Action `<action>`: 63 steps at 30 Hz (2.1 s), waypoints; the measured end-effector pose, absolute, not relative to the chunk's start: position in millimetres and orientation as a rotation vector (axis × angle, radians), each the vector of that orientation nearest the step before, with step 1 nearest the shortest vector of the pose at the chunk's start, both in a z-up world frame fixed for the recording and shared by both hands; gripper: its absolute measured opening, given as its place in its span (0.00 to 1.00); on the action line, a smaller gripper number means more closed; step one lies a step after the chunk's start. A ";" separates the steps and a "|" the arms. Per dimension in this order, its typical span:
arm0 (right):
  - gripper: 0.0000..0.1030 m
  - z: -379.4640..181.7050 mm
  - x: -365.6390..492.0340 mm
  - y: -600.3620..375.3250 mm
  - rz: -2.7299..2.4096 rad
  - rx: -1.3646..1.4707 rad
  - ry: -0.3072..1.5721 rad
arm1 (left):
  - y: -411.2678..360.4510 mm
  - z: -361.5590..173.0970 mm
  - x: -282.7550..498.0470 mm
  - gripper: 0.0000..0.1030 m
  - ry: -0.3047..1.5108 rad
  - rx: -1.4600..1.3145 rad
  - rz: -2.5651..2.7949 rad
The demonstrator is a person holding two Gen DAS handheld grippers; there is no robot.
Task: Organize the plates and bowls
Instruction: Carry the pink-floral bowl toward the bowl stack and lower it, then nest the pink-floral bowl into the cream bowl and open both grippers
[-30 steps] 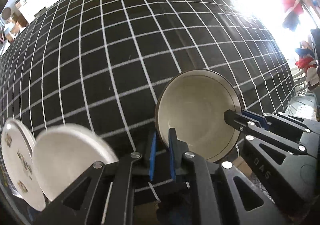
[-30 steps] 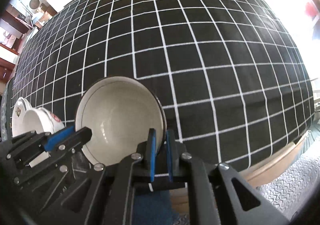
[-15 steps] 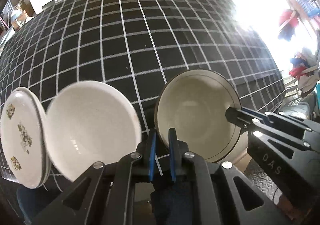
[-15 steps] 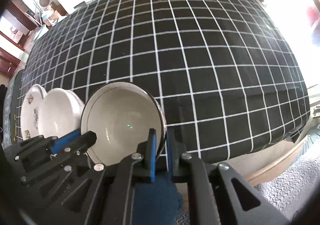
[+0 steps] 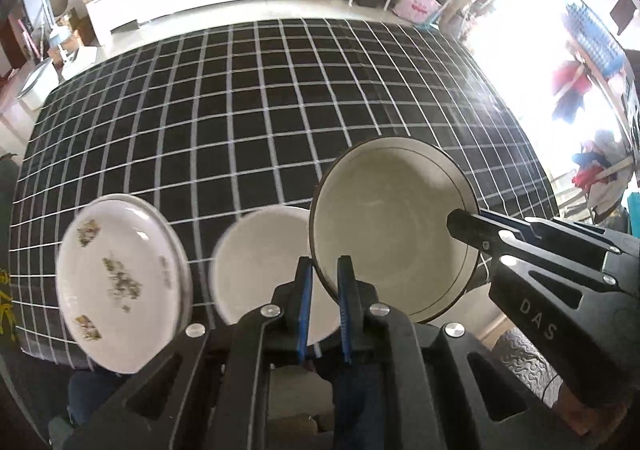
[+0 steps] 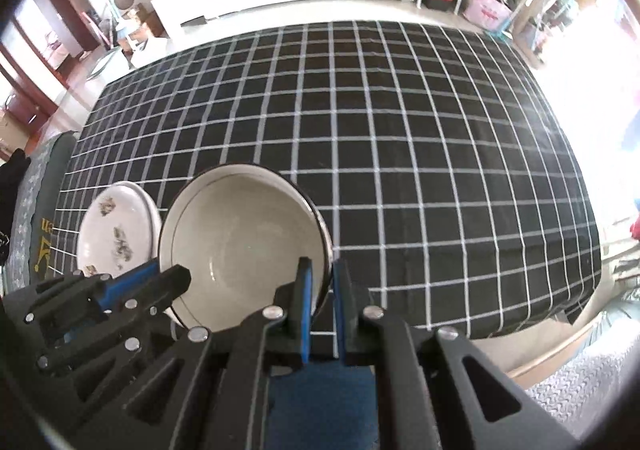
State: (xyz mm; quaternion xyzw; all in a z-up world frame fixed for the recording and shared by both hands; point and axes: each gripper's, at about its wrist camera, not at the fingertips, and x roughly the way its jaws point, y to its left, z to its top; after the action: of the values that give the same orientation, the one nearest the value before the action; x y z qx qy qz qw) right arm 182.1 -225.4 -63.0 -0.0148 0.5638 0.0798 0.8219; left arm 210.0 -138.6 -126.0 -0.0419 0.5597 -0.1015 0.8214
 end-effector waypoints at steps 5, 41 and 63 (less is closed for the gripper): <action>0.12 -70.7 187.8 -196.9 0.222 -0.046 1.198 | -110.5 -126.6 205.1 0.11 1.198 -0.096 -0.160; 0.15 -133.2 192.6 -175.5 0.222 -0.085 1.361 | -90.5 -189.7 196.6 0.11 1.308 -0.101 -0.125; 0.42 -89.3 175.7 -195.3 0.212 -0.102 1.184 | -90.4 -141.8 170.1 0.29 1.194 -0.059 -0.167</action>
State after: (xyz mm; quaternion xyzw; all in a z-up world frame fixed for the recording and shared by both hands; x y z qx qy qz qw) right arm 175.7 -195.3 -89.3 -0.0480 0.5568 0.0998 0.8233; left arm 170.1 -90.4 -141.8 -0.0278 0.5612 -0.0785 0.8234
